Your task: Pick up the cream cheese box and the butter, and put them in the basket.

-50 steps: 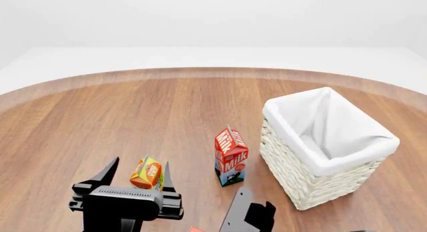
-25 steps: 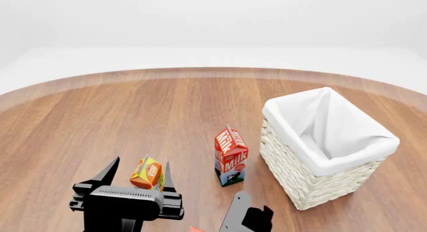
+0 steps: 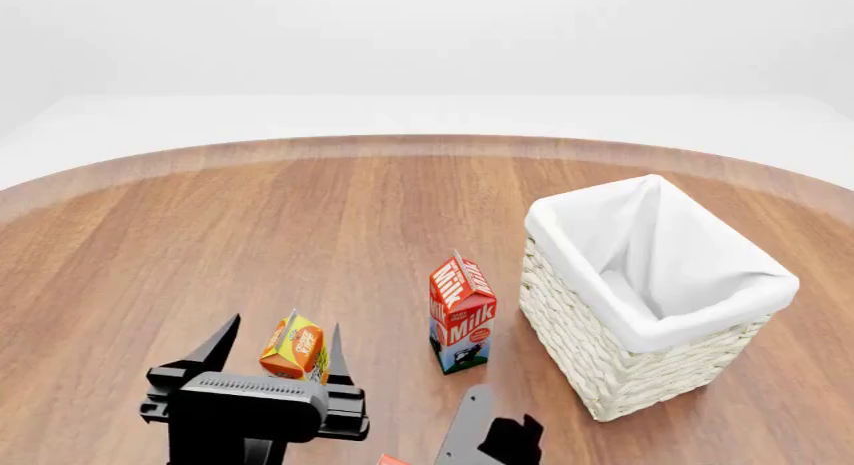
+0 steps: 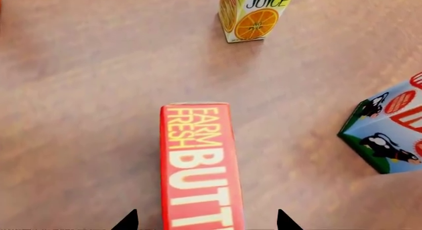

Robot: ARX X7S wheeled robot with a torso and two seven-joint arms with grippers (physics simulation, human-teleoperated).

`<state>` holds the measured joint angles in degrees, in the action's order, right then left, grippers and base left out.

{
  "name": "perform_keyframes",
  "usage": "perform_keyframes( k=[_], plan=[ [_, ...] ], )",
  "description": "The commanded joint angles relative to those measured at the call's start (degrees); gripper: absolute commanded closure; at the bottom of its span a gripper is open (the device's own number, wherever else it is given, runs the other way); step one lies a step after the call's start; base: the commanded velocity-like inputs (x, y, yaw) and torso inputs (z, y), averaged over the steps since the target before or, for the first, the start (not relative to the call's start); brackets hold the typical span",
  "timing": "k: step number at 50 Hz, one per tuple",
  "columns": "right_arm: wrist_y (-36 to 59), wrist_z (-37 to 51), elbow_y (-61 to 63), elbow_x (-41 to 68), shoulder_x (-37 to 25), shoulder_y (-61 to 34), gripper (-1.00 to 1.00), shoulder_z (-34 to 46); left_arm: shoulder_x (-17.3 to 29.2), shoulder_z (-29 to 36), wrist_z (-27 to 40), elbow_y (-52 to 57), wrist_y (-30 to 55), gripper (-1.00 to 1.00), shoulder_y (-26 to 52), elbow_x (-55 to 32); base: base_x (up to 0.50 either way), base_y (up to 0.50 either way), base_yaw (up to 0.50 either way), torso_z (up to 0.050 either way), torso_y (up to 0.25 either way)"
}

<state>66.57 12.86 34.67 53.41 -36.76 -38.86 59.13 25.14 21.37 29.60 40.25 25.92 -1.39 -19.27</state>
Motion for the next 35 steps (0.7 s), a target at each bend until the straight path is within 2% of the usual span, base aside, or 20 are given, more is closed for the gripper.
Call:
perform_keyframes(
  k=[1, 35],
  plan=[
    [-0.2, -0.1, -0.8, -0.6, 0.5, 0.2, -1.00, 1.1, 0.1, 0.3, 0.1, 0.0, 0.0, -1.00, 0.1, 0.0, 0.00, 0.00, 0.00, 0.000, 0.000],
    [-3.5, -2.4, -8.2, -5.8, 2.7, 0.8, -1.00, 5.6, 0.5, 0.4, 0.5, 0.1, -0.1, -1.00, 0.3, -0.4, 0.00, 0.00, 0.00, 0.000, 0.000]
  ],
)
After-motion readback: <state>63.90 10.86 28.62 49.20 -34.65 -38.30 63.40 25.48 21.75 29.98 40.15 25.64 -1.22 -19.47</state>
